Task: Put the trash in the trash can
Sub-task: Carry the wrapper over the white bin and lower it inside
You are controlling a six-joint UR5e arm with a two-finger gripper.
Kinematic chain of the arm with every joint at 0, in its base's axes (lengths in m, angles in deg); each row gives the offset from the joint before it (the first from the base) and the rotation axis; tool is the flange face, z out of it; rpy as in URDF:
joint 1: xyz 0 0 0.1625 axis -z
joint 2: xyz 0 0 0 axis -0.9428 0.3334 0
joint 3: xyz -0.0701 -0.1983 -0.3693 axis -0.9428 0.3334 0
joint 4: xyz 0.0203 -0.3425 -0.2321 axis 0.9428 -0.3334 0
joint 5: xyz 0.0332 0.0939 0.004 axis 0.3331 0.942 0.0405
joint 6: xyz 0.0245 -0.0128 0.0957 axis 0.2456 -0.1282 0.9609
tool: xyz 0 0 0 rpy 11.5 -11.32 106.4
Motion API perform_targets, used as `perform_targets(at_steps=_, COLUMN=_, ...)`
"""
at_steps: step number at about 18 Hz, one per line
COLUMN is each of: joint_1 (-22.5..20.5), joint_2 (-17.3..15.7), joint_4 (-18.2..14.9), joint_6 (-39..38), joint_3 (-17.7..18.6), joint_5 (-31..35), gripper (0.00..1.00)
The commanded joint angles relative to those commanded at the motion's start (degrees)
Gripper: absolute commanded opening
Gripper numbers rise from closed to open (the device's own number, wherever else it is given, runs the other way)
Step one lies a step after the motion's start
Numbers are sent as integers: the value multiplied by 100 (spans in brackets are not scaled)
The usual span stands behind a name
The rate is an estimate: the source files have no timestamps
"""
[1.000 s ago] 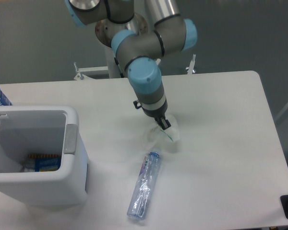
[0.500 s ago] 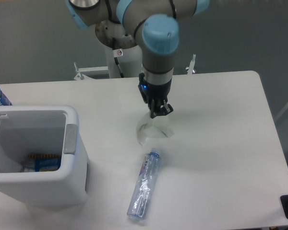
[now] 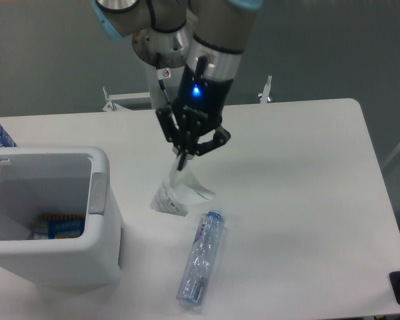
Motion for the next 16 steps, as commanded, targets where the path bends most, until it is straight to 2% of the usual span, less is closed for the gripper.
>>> perform_targets(at_steps=2, joint_1=123, joint_2=-9, joint_4=237, joint_6=-563, joint_3=0, joint_5=-176, gripper=11)
perform_targets(at_steps=4, joint_1=316, joint_2=9, joint_4=405, joint_6=-802, joint_3=0, joint_5=-256, gripper=11)
perform_targets(at_steps=8, joint_1=764, joint_2=79, joint_4=432, joint_6=-846, joint_3=18, joint_5=-343, gripper=11)
perform_targets(at_steps=13, joint_1=1107, joint_2=176, joint_4=432, joint_6=-846, joint_3=166, joint_5=-511, gripper=11)
perform_targets(at_steps=16, joint_1=1283, joint_2=211, joint_4=441, joint_6=-846, joint_3=299, joint_5=-520, gripper=16)
